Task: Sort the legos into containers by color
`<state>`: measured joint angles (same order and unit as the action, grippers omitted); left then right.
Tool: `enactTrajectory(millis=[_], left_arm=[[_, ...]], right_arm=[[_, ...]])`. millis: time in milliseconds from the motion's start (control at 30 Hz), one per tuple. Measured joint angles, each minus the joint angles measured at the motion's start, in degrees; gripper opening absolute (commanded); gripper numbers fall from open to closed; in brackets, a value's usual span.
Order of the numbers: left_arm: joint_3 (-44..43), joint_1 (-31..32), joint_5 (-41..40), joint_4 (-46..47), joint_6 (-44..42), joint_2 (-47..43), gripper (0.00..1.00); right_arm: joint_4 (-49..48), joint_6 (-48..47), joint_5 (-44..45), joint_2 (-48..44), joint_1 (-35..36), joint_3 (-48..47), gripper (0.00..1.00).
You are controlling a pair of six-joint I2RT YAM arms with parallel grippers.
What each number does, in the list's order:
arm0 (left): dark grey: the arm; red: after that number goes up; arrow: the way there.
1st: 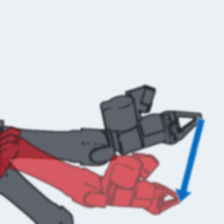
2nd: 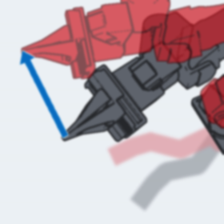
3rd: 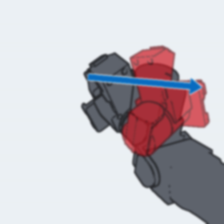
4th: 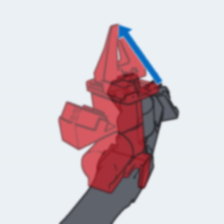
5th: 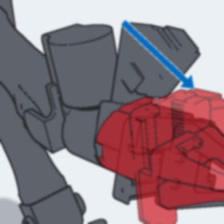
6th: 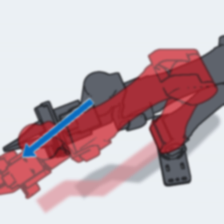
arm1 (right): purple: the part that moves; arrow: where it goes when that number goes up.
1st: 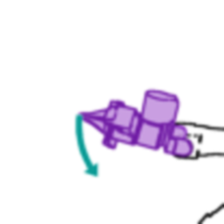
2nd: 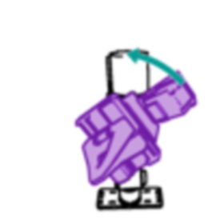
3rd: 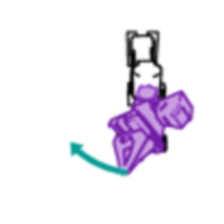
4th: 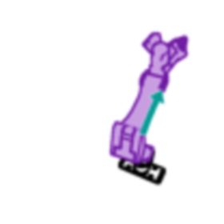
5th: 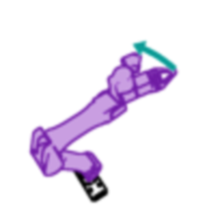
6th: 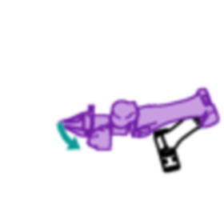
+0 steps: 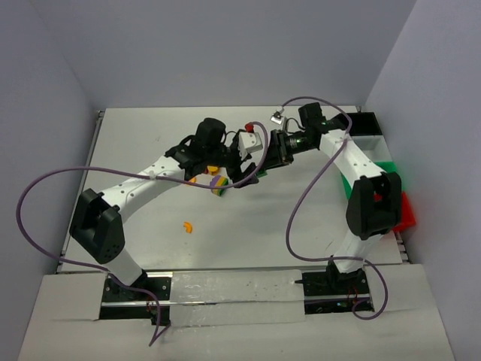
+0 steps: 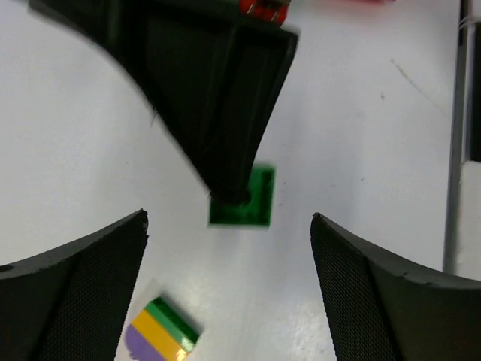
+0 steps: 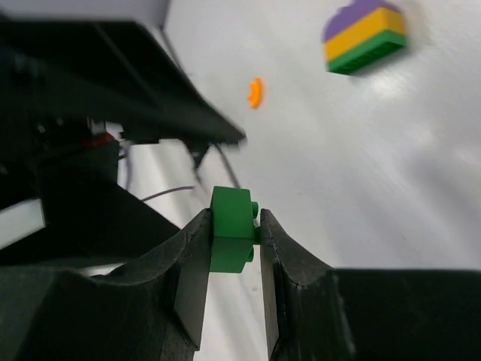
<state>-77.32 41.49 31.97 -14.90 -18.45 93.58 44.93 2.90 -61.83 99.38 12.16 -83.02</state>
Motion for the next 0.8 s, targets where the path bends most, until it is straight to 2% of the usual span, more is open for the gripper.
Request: enactTrajectory(millis=[133, 333, 433, 633, 800], left_arm=[[-0.65, -4.32, 1.68, -1.95, 1.97, -0.17, 0.99], [-0.29, -16.0, 0.68, -4.51, 6.36, -3.95, 0.99], [2.33, -17.79, -1.71, -4.99, 7.63, -8.06, 0.99], [6.49, -18.85, -4.7, -5.21, 9.4, -12.54, 0.99], [7.11, -21.87, -6.95, -6.02, 10.38, -12.1, 0.99]], right_arm=[[2.03, -3.61, 8.28, -6.63, -6.97, 1.65, 0.0], [3.89, -11.1, 27.34, -13.44, -28.66, 2.85, 0.0], [4.04, -14.81, 36.76, -14.25, -35.68, 3.42, 0.0], [3.33, -20.18, 50.49, -13.52, -39.97, 4.76, 0.0], [0.64, -22.36, 56.03, -9.05, -40.19, 4.72, 0.06]])
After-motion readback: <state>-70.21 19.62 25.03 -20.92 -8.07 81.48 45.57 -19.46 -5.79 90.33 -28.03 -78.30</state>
